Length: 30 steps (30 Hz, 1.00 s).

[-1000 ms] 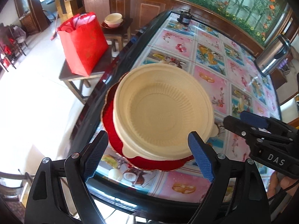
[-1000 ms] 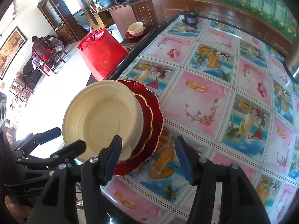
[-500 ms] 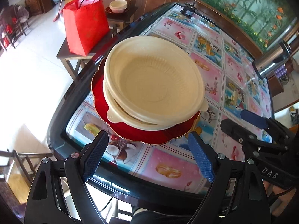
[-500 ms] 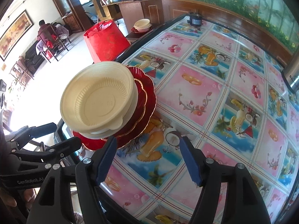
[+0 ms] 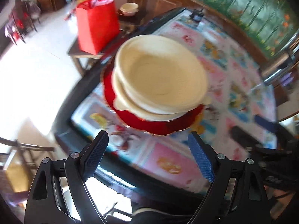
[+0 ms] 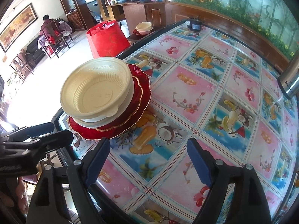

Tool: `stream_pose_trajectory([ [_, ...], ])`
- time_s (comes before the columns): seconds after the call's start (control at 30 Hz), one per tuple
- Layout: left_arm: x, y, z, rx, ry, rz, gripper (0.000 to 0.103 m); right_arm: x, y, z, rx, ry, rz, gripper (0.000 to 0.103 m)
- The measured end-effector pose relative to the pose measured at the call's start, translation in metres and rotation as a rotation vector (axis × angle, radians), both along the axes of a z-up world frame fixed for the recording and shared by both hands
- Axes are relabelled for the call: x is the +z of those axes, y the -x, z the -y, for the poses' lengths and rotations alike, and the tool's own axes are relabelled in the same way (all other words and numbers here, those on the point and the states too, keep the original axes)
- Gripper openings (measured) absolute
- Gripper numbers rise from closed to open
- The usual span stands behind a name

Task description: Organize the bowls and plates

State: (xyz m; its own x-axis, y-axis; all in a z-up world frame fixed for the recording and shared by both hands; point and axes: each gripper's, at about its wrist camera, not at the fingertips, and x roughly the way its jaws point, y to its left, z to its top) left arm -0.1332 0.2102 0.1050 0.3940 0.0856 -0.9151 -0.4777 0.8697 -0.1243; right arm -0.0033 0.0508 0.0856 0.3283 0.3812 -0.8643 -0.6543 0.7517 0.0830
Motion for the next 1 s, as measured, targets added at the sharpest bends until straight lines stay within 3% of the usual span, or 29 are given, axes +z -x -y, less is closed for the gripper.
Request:
stream_pose_trajectory([
  [0.07,0.001,0.003,0.002,0.013,-0.034,-0.017,0.088,0.000,0.001,0.002,0.001,-0.006,-0.001,0.103],
  [0.4,0.009,0.019,0.003,0.082,-0.081,0.016,0.088,0.003,0.007,0.000,0.042,-0.018,0.012,0.103],
  [0.77,0.010,0.027,0.011,0.070,-0.126,0.007,0.088,0.003,0.012,-0.001,0.070,-0.021,0.014,0.103],
  [1.0,0.011,0.028,0.009,0.081,-0.112,0.009,0.088,0.008,0.014,-0.003,0.074,-0.048,0.034,0.103],
])
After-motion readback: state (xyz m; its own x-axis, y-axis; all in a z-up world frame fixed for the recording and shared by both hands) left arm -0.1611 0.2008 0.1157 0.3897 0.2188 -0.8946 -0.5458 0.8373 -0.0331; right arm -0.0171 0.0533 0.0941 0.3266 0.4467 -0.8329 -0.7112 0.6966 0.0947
